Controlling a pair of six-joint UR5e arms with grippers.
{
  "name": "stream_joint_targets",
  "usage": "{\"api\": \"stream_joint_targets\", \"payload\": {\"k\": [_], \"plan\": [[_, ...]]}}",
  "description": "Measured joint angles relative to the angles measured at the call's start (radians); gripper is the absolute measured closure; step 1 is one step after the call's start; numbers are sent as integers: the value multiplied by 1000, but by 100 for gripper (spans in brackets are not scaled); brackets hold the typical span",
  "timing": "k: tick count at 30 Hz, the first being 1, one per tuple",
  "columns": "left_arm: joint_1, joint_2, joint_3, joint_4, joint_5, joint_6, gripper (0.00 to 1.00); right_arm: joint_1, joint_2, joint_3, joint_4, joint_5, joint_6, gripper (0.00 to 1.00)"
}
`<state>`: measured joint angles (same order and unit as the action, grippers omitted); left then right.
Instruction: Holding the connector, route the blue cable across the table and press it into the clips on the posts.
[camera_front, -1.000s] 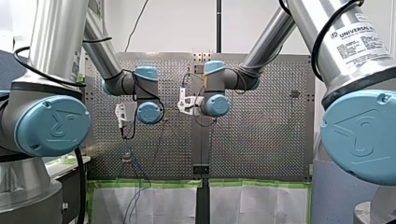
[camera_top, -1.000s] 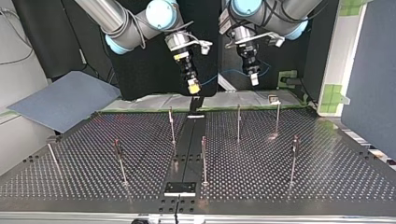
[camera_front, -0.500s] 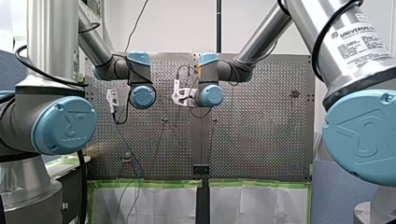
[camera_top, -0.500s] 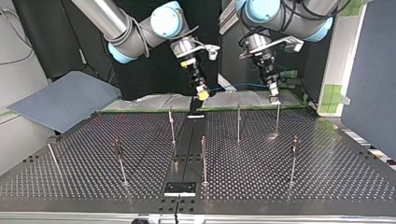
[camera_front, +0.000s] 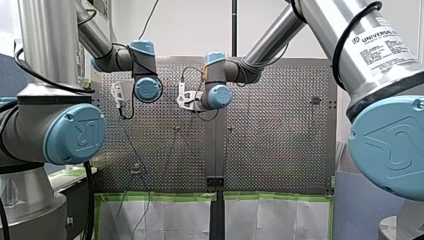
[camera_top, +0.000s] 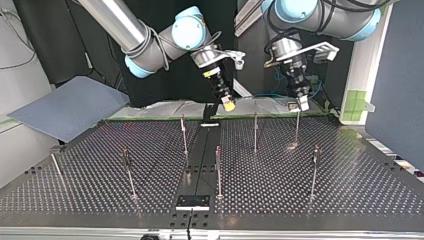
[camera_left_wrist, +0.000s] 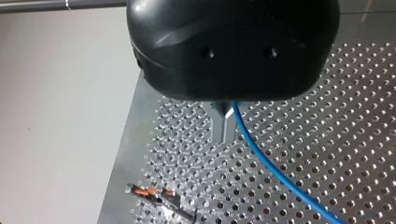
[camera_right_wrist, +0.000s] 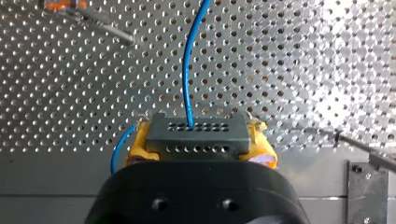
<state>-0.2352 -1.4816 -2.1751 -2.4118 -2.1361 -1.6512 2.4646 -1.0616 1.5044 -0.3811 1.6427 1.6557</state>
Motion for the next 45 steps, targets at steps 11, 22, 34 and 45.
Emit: {"api": "stream_joint_targets", "payload": {"k": [11, 22, 34, 45], "plan": [[40, -16, 78, -71, 4, -7, 99, 4, 9, -106, 106, -3, 0, 100], [83, -17, 150, -119, 44, -15, 99, 0, 13, -196, 149, -16, 1, 100], [136, -19, 191, -148, 85, -33, 99, -4, 74, -296, 181, -27, -7, 100], [179, -43, 224, -171, 137, -58, 99, -5, 85, -391, 207, -27, -23, 100]]}}
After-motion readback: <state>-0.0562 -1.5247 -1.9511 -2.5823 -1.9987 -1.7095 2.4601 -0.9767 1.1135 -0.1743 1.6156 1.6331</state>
